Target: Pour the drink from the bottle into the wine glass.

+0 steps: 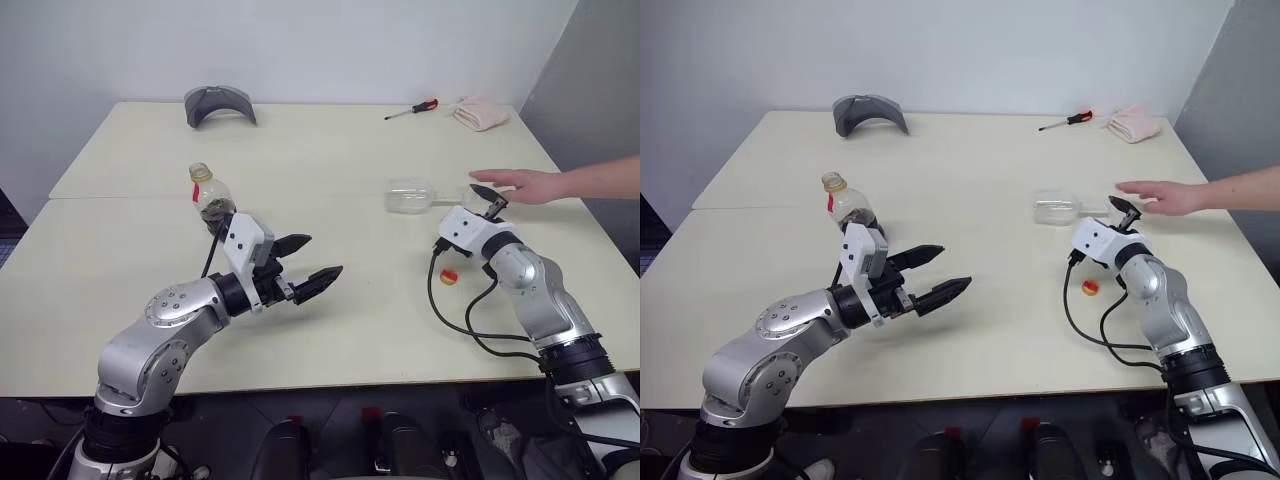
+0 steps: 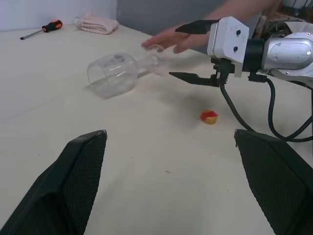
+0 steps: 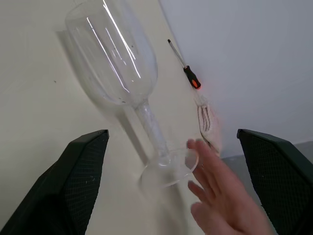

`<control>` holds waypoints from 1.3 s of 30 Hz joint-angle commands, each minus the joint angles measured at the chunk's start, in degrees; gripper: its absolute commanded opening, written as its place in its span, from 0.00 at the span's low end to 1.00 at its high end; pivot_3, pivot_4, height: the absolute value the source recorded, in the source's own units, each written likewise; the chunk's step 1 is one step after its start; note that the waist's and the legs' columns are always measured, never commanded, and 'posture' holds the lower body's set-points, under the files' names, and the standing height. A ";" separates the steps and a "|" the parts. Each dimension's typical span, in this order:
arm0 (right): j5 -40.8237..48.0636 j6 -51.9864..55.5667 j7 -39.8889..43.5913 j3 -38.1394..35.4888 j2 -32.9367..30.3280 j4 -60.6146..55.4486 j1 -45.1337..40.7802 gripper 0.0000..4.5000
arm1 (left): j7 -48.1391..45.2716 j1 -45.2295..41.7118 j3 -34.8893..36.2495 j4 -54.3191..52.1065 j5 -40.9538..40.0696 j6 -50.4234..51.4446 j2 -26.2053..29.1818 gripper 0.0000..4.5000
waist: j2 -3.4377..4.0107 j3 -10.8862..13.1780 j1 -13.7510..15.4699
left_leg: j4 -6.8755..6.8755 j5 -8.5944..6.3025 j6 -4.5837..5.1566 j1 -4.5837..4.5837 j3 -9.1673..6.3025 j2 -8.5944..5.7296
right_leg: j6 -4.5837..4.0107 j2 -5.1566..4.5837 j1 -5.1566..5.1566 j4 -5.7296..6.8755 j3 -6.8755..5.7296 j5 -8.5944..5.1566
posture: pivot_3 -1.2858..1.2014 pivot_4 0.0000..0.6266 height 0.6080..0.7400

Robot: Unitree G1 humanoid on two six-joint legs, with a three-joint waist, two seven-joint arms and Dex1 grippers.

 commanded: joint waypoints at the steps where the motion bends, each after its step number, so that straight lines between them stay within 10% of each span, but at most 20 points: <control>1: 0.24 0.15 -0.22 -1.66 -0.32 -1.90 -0.38 1.00 | 0.45 -0.11 0.33 -2.68 -0.82 -0.09 -0.36 1.00 | 0.00 0.00 -0.01 | 0.00 0.00 0.00 0.00 0.00 0.00 | 0.00 0.00 0.00 0.00 0.00 0.00 | 0.52 0.24 1.00; 18: -0.75 -2.32 -1.82 -0.16 0.19 3.67 -2.98 1.00 | -0.04 -0.27 0.26 -2.22 -0.69 -0.60 0.02 1.00 | 0.00 0.00 -0.02 | 0.00 0.00 0.01 0.00 0.00 -0.01 | 0.00 0.03 0.00 0.01 -0.01 0.00 | 0.52 0.24 1.00; 39: -4.54 -15.53 -11.23 6.24 1.83 37.76 -19.45 1.00 | 0.19 -0.82 0.48 -1.97 -0.67 -0.26 -0.07 1.00 | 0.00 0.00 -0.12 | 0.00 0.01 0.00 0.00 0.03 -0.02 | -0.03 0.04 0.00 -0.01 0.02 0.02 | 0.52 0.24 1.00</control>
